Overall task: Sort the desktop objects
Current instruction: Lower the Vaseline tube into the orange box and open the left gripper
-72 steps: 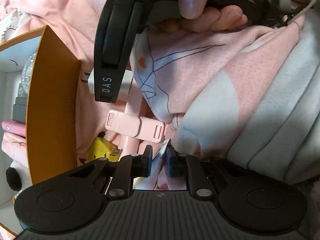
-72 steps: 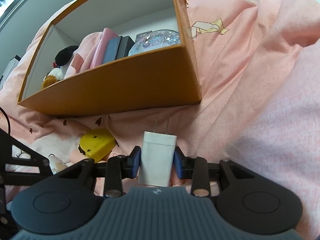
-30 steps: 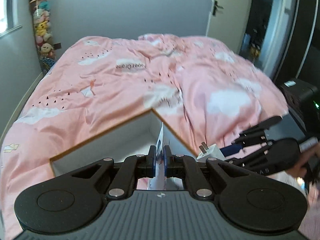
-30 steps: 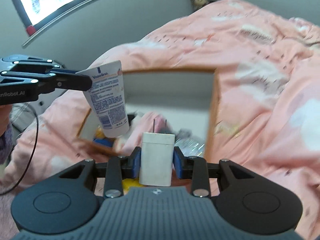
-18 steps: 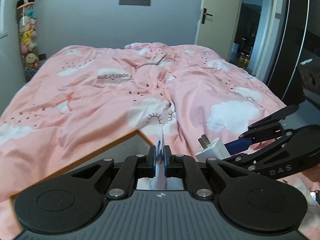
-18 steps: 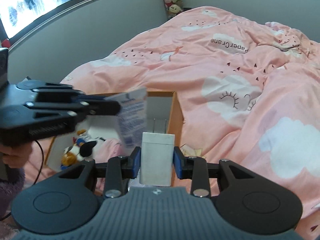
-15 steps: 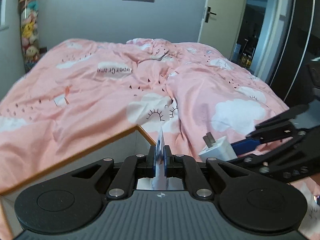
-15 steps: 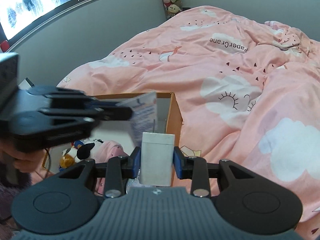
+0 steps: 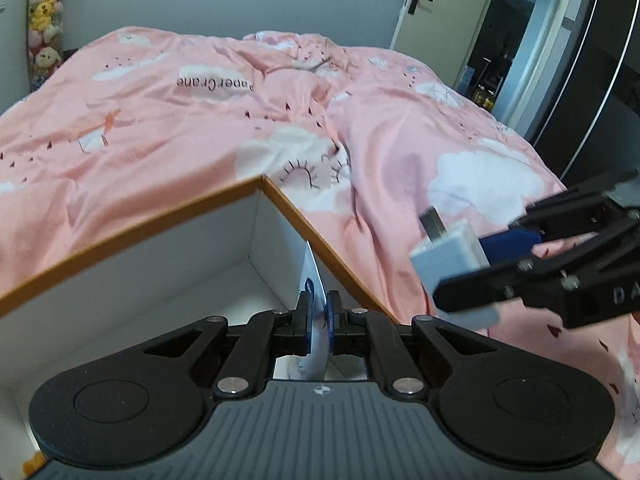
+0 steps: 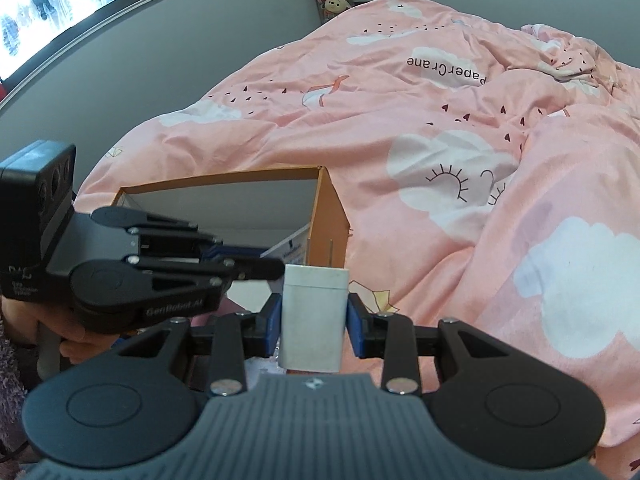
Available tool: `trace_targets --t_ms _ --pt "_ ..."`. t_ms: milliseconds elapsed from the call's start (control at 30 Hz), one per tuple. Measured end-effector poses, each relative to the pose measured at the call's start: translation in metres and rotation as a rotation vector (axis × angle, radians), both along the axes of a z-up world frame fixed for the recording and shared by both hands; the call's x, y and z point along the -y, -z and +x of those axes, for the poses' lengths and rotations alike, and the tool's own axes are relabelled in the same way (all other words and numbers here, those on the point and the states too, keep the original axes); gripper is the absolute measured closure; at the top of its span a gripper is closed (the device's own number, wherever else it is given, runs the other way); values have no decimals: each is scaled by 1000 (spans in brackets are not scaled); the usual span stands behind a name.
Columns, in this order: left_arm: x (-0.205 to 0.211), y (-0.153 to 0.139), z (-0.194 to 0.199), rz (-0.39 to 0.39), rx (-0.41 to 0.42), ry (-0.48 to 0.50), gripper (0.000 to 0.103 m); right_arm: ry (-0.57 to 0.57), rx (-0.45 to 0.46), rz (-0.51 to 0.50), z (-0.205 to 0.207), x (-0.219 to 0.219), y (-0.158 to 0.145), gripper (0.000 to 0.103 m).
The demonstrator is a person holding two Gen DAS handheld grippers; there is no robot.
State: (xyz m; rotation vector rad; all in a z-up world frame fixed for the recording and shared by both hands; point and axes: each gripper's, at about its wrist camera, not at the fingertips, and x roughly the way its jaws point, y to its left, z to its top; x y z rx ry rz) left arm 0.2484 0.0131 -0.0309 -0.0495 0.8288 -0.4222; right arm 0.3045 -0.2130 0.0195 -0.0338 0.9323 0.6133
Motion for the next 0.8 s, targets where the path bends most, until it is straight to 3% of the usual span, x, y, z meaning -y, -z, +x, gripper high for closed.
trace_targets --t_ms 333,600,800 --pt "3 1 -13 -3 -32 62 93 -14 29 -18 4 -13 -8 67" --pt "-12 -13 -39 30 -24 90 83 -67 67 -9 9 -38 -23 67" --pt "-34 -19 -63 93 -15 25 81 -181 60 -47 19 -79 -22 67"
